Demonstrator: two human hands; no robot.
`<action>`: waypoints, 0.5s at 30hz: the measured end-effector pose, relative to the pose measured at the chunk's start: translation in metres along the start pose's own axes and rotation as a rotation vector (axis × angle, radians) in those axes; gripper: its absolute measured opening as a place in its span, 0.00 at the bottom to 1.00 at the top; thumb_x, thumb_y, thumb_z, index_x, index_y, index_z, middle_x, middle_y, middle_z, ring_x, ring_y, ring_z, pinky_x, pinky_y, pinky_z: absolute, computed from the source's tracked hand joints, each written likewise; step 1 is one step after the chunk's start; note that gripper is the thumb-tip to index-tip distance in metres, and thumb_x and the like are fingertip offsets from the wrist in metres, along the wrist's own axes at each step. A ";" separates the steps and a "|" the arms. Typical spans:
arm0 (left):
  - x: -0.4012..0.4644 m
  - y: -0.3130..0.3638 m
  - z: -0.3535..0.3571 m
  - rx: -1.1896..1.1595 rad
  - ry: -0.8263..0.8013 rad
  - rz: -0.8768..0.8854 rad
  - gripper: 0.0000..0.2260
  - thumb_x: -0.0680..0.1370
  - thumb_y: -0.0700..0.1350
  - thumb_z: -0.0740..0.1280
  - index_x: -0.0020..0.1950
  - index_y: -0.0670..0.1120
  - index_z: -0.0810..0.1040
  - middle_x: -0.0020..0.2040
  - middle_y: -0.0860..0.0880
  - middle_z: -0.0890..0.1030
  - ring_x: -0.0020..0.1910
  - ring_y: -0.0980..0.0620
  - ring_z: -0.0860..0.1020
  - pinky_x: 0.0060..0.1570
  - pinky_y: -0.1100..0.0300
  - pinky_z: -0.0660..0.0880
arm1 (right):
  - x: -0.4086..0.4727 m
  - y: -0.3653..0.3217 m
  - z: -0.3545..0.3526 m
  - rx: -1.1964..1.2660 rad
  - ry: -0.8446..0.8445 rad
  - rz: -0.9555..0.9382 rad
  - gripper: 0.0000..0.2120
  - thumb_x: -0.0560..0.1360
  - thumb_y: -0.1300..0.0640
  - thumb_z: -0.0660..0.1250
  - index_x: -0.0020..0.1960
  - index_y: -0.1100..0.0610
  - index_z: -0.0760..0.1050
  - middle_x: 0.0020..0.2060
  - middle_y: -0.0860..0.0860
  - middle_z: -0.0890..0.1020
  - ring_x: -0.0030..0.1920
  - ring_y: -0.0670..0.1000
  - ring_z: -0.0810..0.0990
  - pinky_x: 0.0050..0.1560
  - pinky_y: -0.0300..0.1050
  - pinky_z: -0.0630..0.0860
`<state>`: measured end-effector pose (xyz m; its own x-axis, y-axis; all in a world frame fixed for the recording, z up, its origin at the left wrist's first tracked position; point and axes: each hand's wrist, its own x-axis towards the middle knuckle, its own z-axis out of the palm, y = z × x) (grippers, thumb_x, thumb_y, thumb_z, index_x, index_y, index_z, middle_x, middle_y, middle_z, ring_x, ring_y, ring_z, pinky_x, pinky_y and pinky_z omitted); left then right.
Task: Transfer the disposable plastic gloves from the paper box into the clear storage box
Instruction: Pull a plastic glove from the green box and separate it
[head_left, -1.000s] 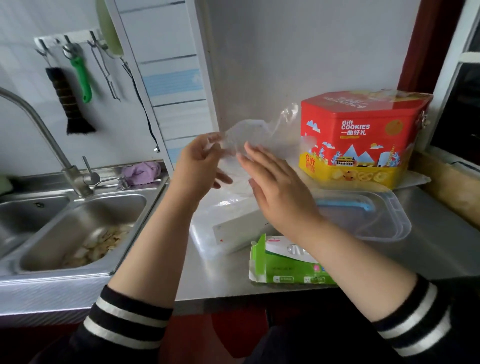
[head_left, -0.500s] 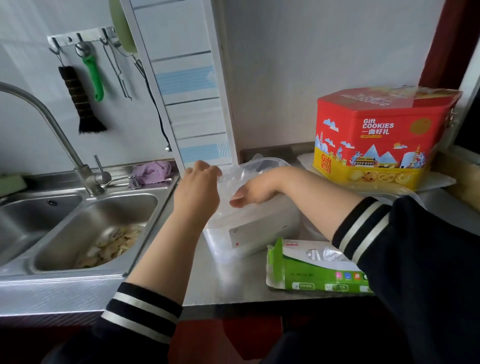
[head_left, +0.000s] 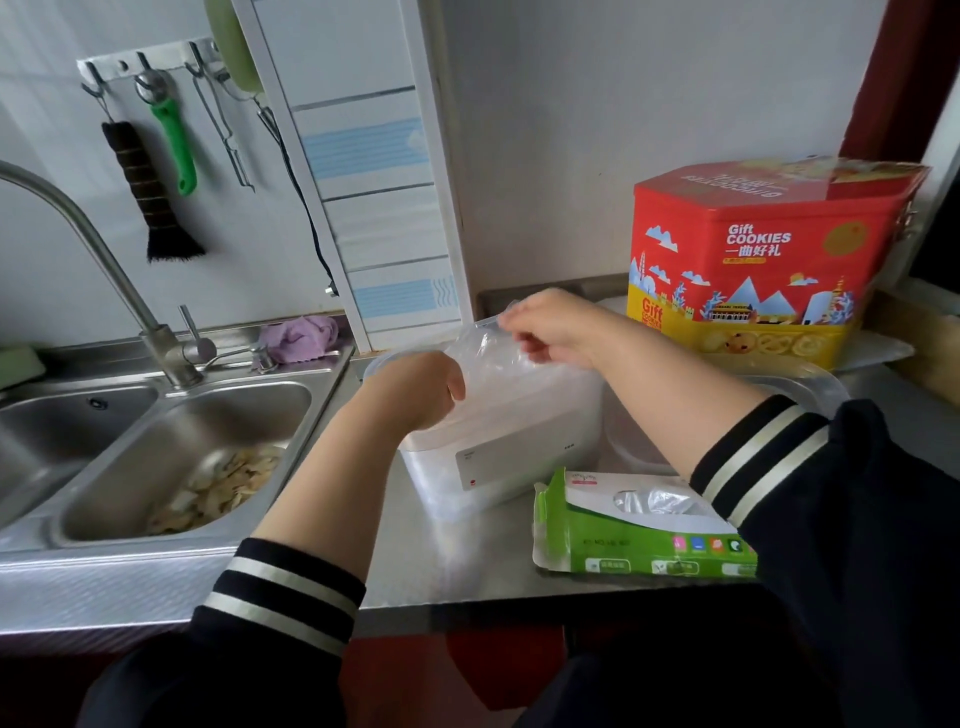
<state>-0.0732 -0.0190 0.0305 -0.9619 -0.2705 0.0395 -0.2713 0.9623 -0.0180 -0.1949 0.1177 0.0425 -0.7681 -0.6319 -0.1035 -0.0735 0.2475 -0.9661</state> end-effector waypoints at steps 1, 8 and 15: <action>-0.001 0.000 -0.001 -0.045 0.028 -0.011 0.12 0.77 0.42 0.63 0.44 0.61 0.76 0.50 0.57 0.82 0.54 0.51 0.78 0.56 0.56 0.74 | -0.003 -0.002 -0.005 0.142 0.058 -0.039 0.03 0.79 0.60 0.65 0.46 0.57 0.73 0.31 0.51 0.69 0.28 0.46 0.66 0.28 0.36 0.65; -0.020 0.023 -0.015 -0.174 0.593 -0.014 0.07 0.81 0.46 0.61 0.54 0.51 0.78 0.40 0.49 0.83 0.40 0.43 0.80 0.39 0.51 0.77 | -0.064 -0.003 -0.039 0.665 0.069 -0.207 0.06 0.80 0.55 0.62 0.46 0.56 0.72 0.21 0.46 0.61 0.21 0.43 0.57 0.21 0.36 0.52; -0.056 0.090 0.009 -0.272 1.001 0.230 0.05 0.77 0.41 0.65 0.49 0.44 0.80 0.32 0.45 0.80 0.26 0.40 0.75 0.22 0.57 0.68 | -0.134 0.057 -0.050 -0.107 0.170 -0.237 0.10 0.77 0.52 0.67 0.42 0.57 0.78 0.26 0.49 0.78 0.29 0.47 0.74 0.33 0.43 0.71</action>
<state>-0.0443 0.0824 0.0181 -0.4898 -0.0540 0.8702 0.0493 0.9948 0.0895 -0.1275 0.2532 0.0129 -0.8162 -0.5518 0.1713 -0.3226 0.1893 -0.9274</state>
